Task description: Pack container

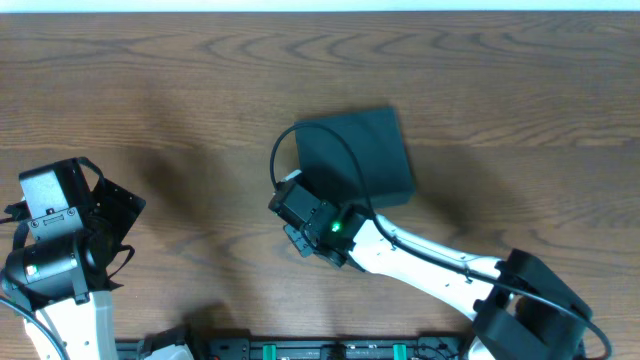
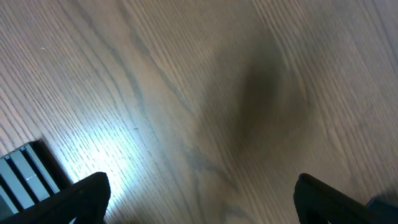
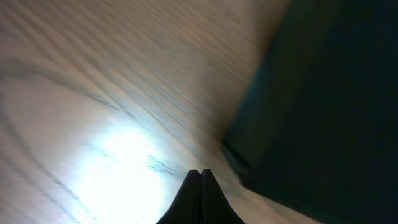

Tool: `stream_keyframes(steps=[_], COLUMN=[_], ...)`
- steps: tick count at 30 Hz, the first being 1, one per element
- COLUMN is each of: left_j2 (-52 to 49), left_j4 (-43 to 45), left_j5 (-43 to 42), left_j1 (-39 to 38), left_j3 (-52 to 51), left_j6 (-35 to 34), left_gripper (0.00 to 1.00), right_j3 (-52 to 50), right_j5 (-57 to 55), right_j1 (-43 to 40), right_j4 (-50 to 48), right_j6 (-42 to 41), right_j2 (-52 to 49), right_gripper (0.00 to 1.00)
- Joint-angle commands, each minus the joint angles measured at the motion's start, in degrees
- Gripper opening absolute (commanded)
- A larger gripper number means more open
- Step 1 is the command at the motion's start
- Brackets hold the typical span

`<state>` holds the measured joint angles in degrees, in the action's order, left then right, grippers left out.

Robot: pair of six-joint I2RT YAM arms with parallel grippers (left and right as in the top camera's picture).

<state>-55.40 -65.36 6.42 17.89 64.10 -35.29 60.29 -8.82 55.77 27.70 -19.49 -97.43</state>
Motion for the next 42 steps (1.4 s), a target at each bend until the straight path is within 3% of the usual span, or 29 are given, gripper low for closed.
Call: stream_keyframes(steps=[1,7,13,26,30,34,42], left_j2=[-0.1,-0.1,-0.1,-0.1,-0.1,-0.1,-0.1], left_j4=[0.0,0.0,0.0,0.0,0.0,0.0,0.0], left_j5=[0.9,0.9,0.9,0.9,0.9,0.9,0.9], left_j1=[0.2,0.2,0.2,0.2,0.2,0.2,0.2], left_j3=[1.1,1.1,1.1,1.1,1.1,1.1,1.1], left_j6=[0.6,0.6,0.6,0.6,0.6,0.6,0.6], left_gripper=[0.95,0.95,0.95,0.95,0.95,0.95,0.96], right_j3=[1.0,1.0,1.0,1.0,1.0,0.9,0.7], right_j5=[4.1,-8.7,-9.9,-9.8,-7.3,-13.9,-22.3], right_j1=[-0.3,-0.7,-3.5,-11.6,-12.1,-12.5,-16.5], right_j4=[0.0,5.6,9.0,-3.5,0.0,5.5,3.6], right_j6=[1.2,1.3,1.1,2.5,3.8,3.7,4.3], right_j2=[1.6,1.6,1.6,-0.9,-1.0,-1.0,-1.2], right_gripper=[0.01,0.02,0.02,0.01,0.01,0.01,0.02])
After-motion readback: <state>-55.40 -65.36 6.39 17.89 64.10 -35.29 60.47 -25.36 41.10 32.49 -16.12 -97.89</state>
